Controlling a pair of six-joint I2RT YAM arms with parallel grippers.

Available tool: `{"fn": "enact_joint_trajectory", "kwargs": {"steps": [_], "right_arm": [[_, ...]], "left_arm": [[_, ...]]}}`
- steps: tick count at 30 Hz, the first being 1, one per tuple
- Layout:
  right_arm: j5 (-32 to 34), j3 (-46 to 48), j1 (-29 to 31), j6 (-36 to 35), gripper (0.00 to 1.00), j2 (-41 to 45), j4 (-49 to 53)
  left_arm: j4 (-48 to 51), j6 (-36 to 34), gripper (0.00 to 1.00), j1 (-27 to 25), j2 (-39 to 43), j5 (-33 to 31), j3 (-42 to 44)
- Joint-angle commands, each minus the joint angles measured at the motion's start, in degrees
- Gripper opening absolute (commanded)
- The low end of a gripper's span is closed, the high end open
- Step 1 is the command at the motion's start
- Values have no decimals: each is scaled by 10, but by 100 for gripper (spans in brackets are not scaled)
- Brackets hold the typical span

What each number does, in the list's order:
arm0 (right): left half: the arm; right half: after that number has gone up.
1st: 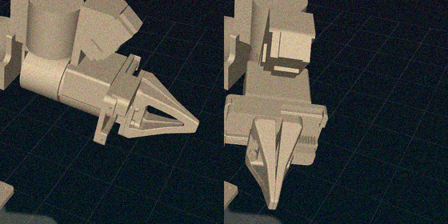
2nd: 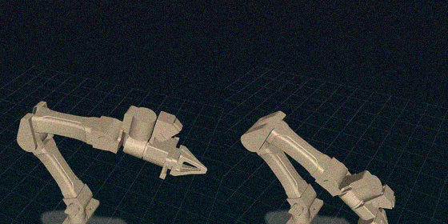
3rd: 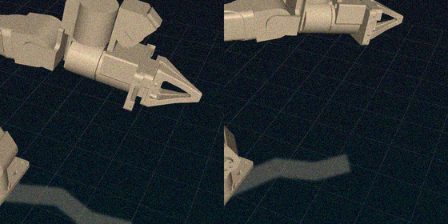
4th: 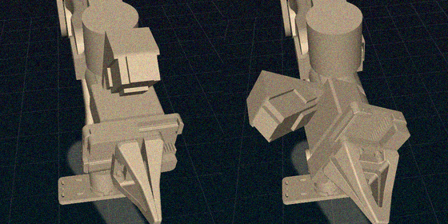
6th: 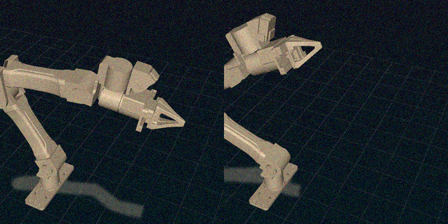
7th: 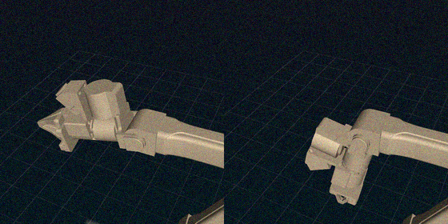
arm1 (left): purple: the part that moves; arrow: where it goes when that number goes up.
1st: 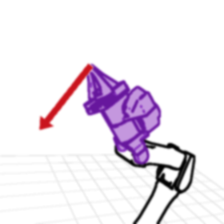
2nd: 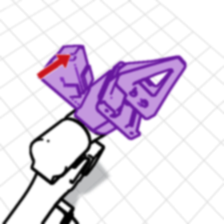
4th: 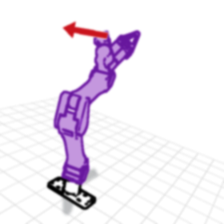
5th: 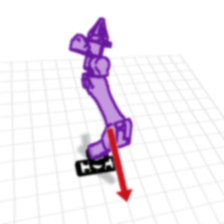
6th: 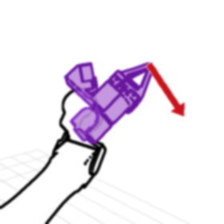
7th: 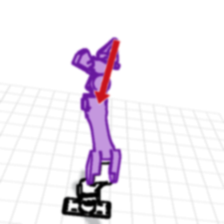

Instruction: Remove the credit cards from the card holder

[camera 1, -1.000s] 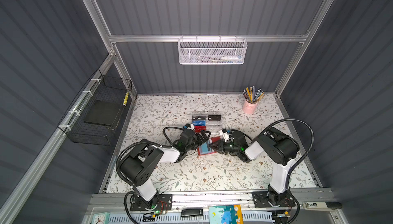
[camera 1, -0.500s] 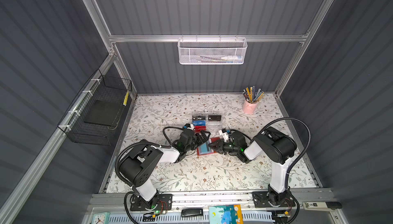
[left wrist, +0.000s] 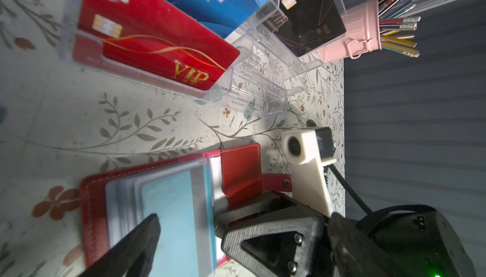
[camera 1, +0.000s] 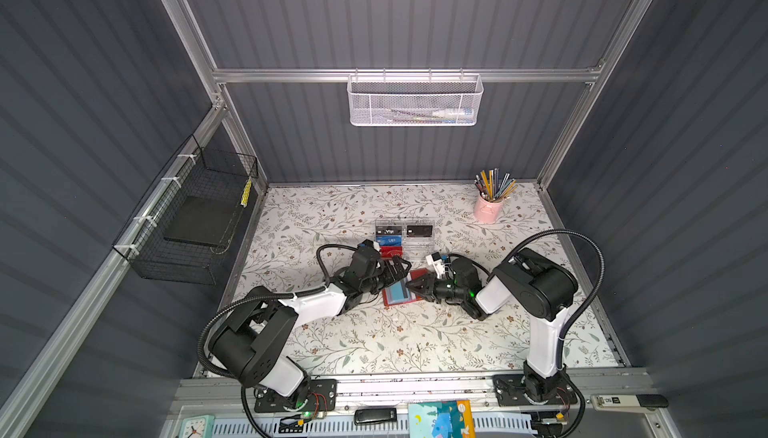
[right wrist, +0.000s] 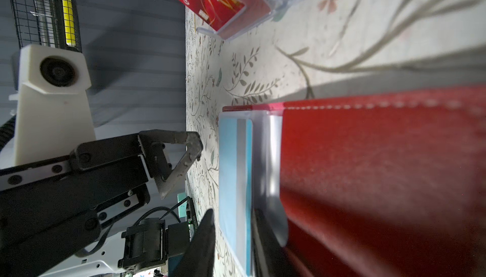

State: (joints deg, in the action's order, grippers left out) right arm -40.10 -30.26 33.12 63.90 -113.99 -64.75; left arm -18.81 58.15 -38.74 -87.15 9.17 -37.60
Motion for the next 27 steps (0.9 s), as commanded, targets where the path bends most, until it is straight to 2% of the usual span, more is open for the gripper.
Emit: {"fn": "enact_joint_trajectory", "kwargs": {"steps": [1, 13, 19, 27], "right_arm": [[9, -3, 7, -10, 27, -9, 3], [10, -9, 11, -18, 28, -11, 18], [12, -8, 12, -30, 31, -4, 39], [-3, -7, 13, -4, 31, -14, -14]], "left_arm": [[41, -19, 100, 5, 10, 9, -6], [-3, 0, 100, 10, -29, 25, 21], [-14, 4, 100, 10, -41, 28, 28], [-34, 14, 100, 10, -55, 35, 43]]}}
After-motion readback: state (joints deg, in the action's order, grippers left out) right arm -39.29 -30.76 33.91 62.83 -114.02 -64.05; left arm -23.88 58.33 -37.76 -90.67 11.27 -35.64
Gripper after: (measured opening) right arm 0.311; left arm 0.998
